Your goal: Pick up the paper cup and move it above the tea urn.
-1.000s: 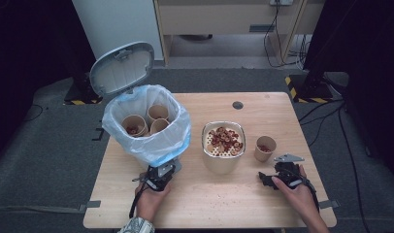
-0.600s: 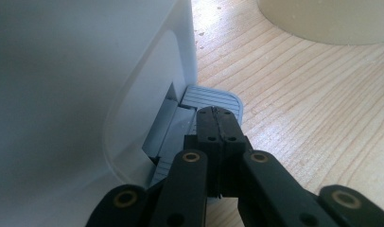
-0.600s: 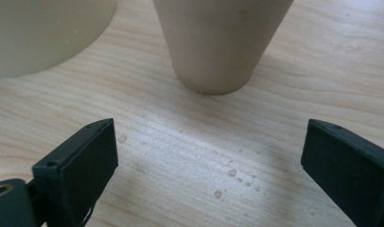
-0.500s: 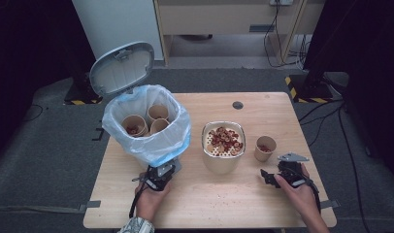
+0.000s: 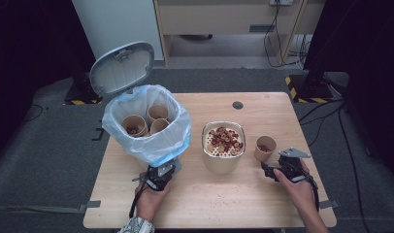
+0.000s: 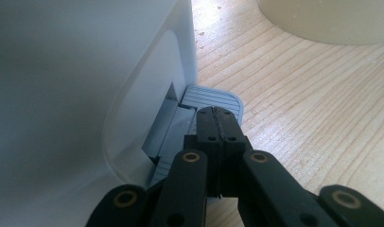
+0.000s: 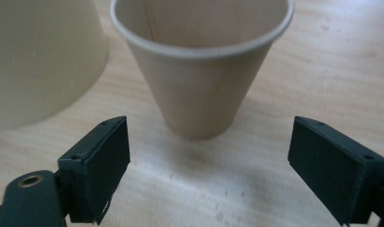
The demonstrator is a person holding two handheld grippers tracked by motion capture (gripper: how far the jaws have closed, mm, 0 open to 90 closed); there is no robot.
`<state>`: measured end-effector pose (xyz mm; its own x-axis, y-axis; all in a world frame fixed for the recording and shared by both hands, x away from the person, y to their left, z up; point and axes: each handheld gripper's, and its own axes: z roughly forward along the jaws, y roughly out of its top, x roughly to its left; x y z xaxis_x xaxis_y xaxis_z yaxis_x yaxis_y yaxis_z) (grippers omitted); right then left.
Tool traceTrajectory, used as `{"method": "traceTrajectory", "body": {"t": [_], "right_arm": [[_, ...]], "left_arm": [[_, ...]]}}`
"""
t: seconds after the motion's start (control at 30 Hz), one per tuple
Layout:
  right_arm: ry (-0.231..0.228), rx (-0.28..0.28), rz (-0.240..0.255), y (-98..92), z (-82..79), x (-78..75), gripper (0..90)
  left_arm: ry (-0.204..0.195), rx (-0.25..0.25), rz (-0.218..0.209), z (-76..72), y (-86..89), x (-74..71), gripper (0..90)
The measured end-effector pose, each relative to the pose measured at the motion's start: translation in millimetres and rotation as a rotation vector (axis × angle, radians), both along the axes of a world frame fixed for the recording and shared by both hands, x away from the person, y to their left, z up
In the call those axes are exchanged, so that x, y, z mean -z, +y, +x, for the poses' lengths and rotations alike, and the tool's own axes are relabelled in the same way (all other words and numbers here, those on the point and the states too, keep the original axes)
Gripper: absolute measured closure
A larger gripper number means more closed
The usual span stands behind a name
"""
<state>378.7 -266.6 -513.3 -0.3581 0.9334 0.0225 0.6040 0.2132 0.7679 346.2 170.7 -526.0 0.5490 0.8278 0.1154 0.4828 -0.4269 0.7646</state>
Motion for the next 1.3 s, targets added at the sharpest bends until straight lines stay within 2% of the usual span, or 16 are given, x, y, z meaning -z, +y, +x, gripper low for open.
{"method": "traceTrajectory", "body": {"t": [0.1, 0.17, 0.33, 0.47, 0.63, 0.67, 0.77, 0.93, 1.0, 1.07, 1.13, 1.2, 1.3], "right_arm": [[-0.012, 0.01, 0.014, 1.3, 4.2, -2.0, 12.1], [-0.022, 0.014, 0.045, 3.9, 12.1, -3.8, 10.8], [-0.034, -0.004, 0.055, 8.8, 21.1, -1.6, 8.7], [-0.035, 0.003, 0.031, 12.5, 32.0, 4.8, 13.5], [-0.048, -0.003, 0.056, 12.3, 40.7, 7.3, 13.8], [-0.045, -0.015, 0.07, 13.3, 43.9, 9.7, 17.7], [-0.058, -0.033, 0.048, 16.3, 45.8, 10.9, 22.7], [-0.085, -0.062, 0.025, 17.7, 46.1, 11.2, 27.2], [-0.083, -0.067, 0.032, 16.9, 45.8, 10.8, 28.6], [-0.093, -0.075, 0.012, 15.5, 45.3, 9.9, 29.6], [-0.102, -0.072, 0.024, 14.6, 44.3, 7.6, 30.4], [-0.119, -0.079, 0.012, 13.4, 42.6, 4.4, 31.3], [-0.118, -0.09, 0.019, 13.0, 41.3, 1.1, 31.7]], "left_arm": [[0.0, 0.0, 0.001, 0.0, 0.0, 0.0, 89.5], [0.001, -0.001, -0.002, 0.1, 0.0, -0.1, 89.5], [0.003, -0.002, -0.002, 0.3, 0.0, -0.2, 89.5], [-0.001, 0.0, 0.004, 0.0, -0.4, -0.1, 89.5], [-0.002, 0.002, 0.005, 0.1, -0.3, -0.2, 89.5], [-0.002, 0.002, 0.006, 0.0, -0.5, -0.2, 89.5], [-0.002, 0.002, 0.007, 0.0, -0.7, -0.2, 89.4], [-0.003, 0.002, 0.008, 0.0, -0.7, -0.2, 89.5], [0.0, 0.0, 0.004, 0.2, -0.4, -0.3, 89.5], [0.0, 0.0, 0.003, 0.1, -0.3, -0.2, 89.4], [0.002, 0.0, -0.001, 0.2, 0.0, -0.2, 89.5], [0.007, -0.004, -0.007, 0.3, 0.5, -0.3, 89.4], [0.003, -0.006, -0.004, -0.1, -0.3, -0.2, 89.4]]}}
